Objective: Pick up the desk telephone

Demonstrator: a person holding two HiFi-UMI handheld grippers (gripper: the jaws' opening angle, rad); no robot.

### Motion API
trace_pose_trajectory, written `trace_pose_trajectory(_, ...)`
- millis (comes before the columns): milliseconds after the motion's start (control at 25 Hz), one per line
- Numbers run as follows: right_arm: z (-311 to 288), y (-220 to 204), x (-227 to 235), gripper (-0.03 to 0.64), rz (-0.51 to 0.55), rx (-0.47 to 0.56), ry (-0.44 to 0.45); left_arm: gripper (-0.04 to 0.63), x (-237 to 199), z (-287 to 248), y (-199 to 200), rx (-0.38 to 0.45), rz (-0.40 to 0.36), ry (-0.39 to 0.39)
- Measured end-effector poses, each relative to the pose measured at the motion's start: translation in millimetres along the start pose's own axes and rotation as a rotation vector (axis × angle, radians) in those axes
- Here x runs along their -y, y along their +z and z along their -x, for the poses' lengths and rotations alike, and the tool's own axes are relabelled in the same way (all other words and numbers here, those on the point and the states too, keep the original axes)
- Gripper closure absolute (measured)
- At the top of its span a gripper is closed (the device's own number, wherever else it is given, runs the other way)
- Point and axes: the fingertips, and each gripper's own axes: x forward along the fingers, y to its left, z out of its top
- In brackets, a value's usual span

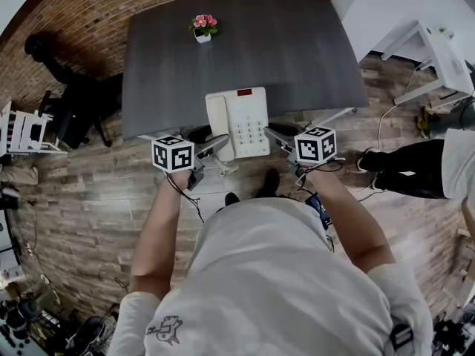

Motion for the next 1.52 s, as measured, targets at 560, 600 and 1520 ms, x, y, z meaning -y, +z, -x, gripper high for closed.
trace_pose_trajectory(560,-22,-48,-80,0.549,0.009,0.031,-0.025,0.29,1,80,-42,0.0,-0.035,-0.029)
trace_pose_trajectory(600,-23,-55,-85,0.548,0.007,0.033,-0.022,0.29,2,86,-47,0.002,-0.038,-0.028)
trace_pose_trajectory(1520,-11,-115,-131,0.548,-0.026,0.051,-0.038,0.291,27,124,-101,-0.014,-0.053,-0.039)
